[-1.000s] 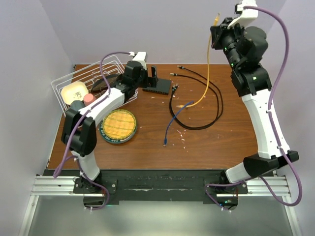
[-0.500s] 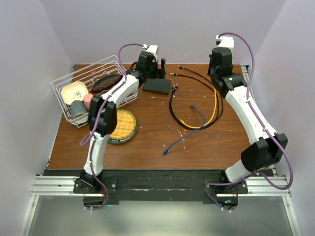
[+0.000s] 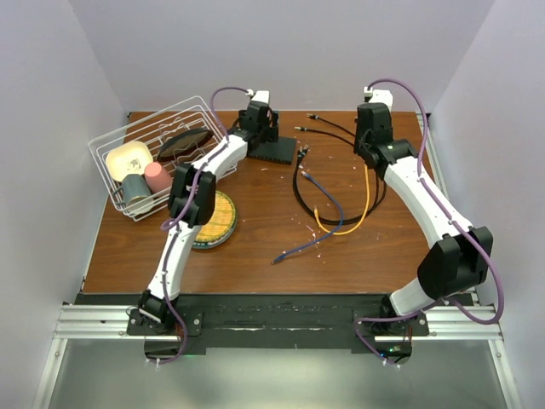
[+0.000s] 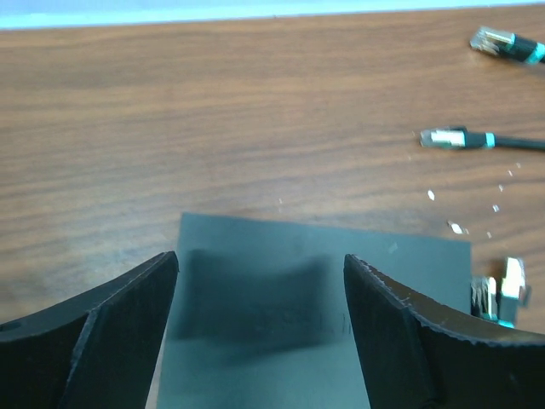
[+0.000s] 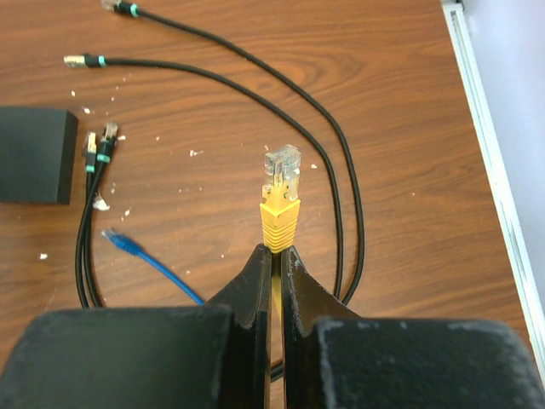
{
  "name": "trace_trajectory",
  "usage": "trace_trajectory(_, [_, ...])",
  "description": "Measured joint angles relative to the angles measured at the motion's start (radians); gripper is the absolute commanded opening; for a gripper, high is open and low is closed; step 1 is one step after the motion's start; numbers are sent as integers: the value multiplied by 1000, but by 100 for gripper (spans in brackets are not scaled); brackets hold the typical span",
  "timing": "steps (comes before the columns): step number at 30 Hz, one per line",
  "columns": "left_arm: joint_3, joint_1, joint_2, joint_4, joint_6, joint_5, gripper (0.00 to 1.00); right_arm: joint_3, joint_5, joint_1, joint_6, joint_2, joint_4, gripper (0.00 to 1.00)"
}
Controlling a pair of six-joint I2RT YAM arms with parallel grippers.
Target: Insert the plug into the switch port
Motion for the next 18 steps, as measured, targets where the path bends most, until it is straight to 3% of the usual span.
trace_trajectory(18, [46, 0, 56, -8, -8, -26, 74, -51, -40, 0, 2, -76, 1, 0])
